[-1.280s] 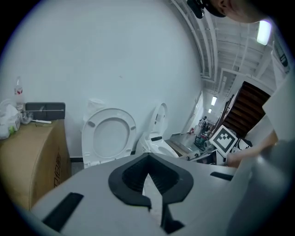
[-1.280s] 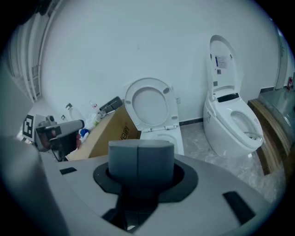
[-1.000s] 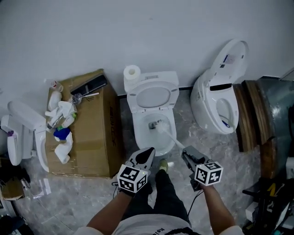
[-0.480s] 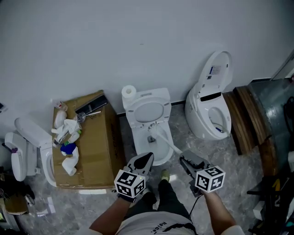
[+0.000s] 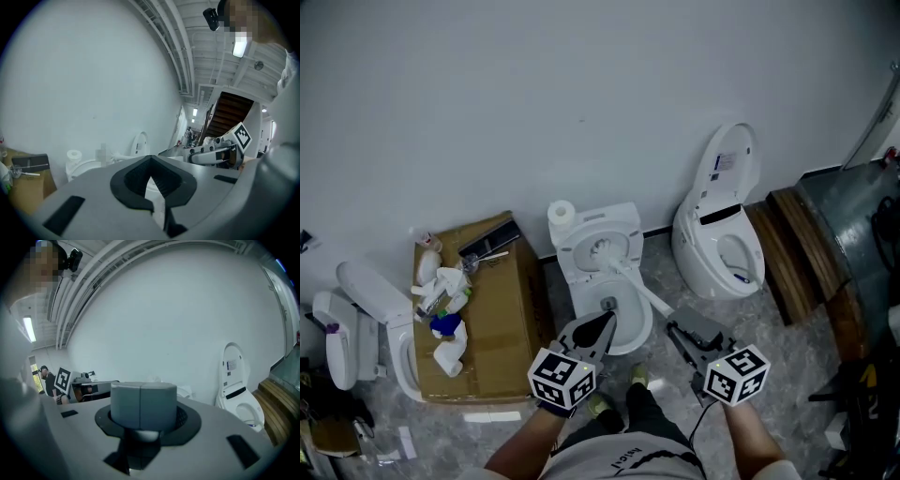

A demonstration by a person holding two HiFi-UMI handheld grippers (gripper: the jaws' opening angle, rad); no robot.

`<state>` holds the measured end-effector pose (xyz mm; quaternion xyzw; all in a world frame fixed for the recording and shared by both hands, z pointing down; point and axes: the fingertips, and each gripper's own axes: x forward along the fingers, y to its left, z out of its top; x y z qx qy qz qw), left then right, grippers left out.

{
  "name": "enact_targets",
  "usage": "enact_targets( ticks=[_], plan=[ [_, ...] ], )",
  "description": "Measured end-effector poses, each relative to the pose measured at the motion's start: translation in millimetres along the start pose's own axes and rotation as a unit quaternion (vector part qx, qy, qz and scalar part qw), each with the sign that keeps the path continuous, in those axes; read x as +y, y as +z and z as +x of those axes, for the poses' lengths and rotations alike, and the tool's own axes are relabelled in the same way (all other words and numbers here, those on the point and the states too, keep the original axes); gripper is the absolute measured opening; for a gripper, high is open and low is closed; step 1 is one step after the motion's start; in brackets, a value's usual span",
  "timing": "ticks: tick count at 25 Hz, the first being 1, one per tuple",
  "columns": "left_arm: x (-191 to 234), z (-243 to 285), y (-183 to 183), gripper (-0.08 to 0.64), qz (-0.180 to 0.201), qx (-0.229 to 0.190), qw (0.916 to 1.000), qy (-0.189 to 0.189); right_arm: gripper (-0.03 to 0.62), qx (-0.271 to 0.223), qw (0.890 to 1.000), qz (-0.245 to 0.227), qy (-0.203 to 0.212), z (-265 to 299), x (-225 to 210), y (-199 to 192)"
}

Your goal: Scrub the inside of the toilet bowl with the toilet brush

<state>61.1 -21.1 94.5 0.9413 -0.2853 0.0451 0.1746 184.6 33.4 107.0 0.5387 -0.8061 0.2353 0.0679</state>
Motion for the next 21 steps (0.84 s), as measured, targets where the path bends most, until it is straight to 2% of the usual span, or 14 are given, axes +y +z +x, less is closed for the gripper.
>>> enact_targets(
  ticks=[8,21],
  plan=[
    [-2.9,-3.1,31.9,0.006,0.012,-0.027,0.9995,-0.005,0.16,-0.02,1.0,-0.019,-0.001,-1.7,6.4,23.5],
    [6.2,-6.5,37.0,0.006,0.01,-0.035,0.9993,0.0,0.159,-0.029,0.999,-0.04,0.005,8.1,18.9,35.3]
  ],
)
